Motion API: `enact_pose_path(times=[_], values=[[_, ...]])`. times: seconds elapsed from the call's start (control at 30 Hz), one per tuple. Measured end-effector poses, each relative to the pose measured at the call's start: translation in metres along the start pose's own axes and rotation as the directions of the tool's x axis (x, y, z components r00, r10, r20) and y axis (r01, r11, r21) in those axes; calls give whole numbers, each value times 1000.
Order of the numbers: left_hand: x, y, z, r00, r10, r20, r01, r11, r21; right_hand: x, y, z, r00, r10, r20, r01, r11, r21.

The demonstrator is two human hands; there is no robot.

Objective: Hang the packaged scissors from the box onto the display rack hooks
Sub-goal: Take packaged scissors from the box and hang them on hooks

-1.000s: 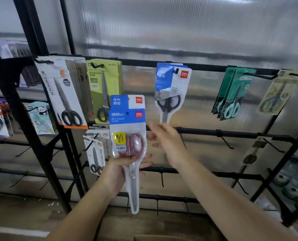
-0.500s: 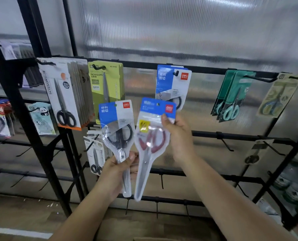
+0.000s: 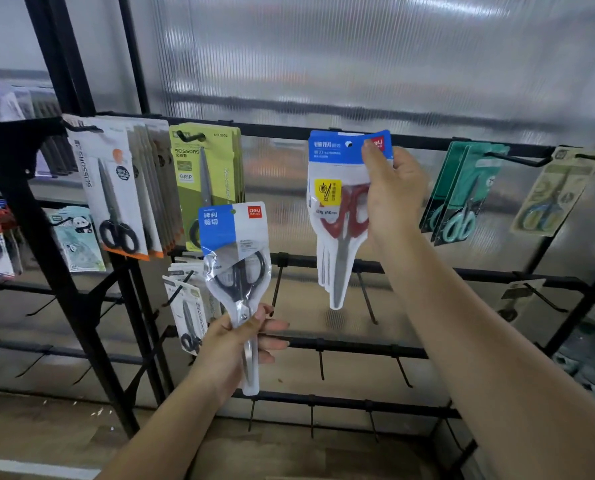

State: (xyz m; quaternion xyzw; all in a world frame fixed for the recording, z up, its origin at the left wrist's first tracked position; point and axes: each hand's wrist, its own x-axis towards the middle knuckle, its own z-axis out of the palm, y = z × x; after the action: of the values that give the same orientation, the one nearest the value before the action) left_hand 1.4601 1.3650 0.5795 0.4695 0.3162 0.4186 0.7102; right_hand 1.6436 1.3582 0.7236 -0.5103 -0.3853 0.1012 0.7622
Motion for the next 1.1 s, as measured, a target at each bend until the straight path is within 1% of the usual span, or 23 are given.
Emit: enact_pose_path(times=[0.2, 0.3, 0.5, 0.7, 0.73, 0.9, 0.97, 1.0, 1.03, 1.07, 1.1], values=[[5, 3, 0, 1000, 14, 21, -14, 1000, -2, 10, 7, 4, 997, -38, -61, 33, 996, -81], [6, -1, 0, 1000, 0, 22, 0, 1000, -5, 11, 9, 1, 993, -79, -93, 71, 994, -84], [10, -6, 1, 999, -11, 31, 11, 1000, 7, 9, 11, 3, 989, -138, -47, 131, 984, -124], [10, -5, 4, 999, 8, 48, -8, 1000, 6, 28, 28, 7, 998, -37, -60, 24, 977, -210], [10, -4, 5, 998, 8, 58, -9, 1000, 6, 30, 30, 8, 998, -17, -59, 4, 980, -201], [6, -1, 6, 992, 43, 117, -51, 996, 67, 13, 45, -2, 985, 158, -71, -160, 987, -33], [3, 0, 6, 989, 65, 134, -76, 994, 77, -7, 53, -8, 972, 195, -134, -202, 978, -43], [1, 0, 5, 987, 71, 146, -83, 993, 82, -18, 56, -11, 969, 207, -138, -215, 976, -44], [0, 0, 5, 984, 70, 163, -85, 992, 89, -27, 58, -14, 973, 210, -96, -216, 975, -50], [-1, 1, 5, 981, 60, 185, -79, 992, 96, -36, 57, -15, 979, 204, -4, -204, 977, -57], [-2, 2, 4, 976, 41, 216, -65, 992, 104, -43, 53, -16, 971, 210, 118, -204, 977, -59]])
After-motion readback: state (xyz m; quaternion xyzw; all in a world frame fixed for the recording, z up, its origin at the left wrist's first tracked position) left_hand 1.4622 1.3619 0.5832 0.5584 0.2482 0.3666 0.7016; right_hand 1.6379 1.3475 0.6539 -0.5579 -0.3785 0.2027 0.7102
